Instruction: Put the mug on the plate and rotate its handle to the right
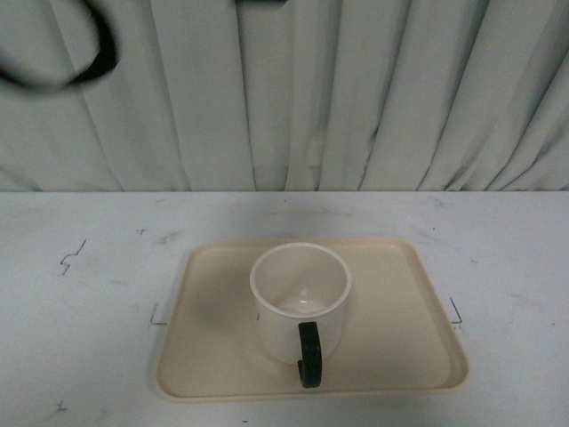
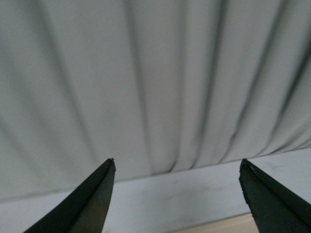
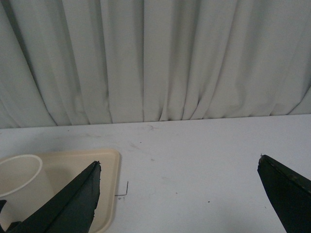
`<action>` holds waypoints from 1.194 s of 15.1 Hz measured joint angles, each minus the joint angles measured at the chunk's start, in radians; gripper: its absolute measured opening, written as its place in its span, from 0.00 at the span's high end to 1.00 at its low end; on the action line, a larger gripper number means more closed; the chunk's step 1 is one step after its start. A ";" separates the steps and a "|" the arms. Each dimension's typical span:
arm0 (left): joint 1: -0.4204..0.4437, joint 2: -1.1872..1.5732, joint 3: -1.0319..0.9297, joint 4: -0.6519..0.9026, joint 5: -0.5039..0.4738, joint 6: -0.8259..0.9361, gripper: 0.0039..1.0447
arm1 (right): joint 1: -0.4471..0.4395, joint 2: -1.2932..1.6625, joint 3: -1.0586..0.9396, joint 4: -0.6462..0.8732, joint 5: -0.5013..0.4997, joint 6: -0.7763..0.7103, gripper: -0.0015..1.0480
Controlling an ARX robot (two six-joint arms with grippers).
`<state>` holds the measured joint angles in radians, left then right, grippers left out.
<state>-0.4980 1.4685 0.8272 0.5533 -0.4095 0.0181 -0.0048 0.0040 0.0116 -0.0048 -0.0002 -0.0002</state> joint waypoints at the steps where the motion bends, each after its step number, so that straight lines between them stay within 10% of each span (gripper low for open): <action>1: 0.050 -0.018 -0.153 0.119 -0.021 -0.008 0.37 | 0.000 0.000 0.000 0.000 0.001 0.000 0.06; 6: 0.232 -0.318 -0.526 0.278 0.148 -0.013 0.98 | 0.000 0.000 0.000 0.001 0.000 0.000 0.06; 18: 0.500 -0.813 -0.819 0.070 0.408 -0.018 0.99 | 0.001 0.000 0.000 0.001 0.000 0.000 0.06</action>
<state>0.0021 0.6556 0.0086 0.6231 -0.0017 0.0006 -0.0040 0.0040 0.0116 -0.0040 -0.0006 -0.0002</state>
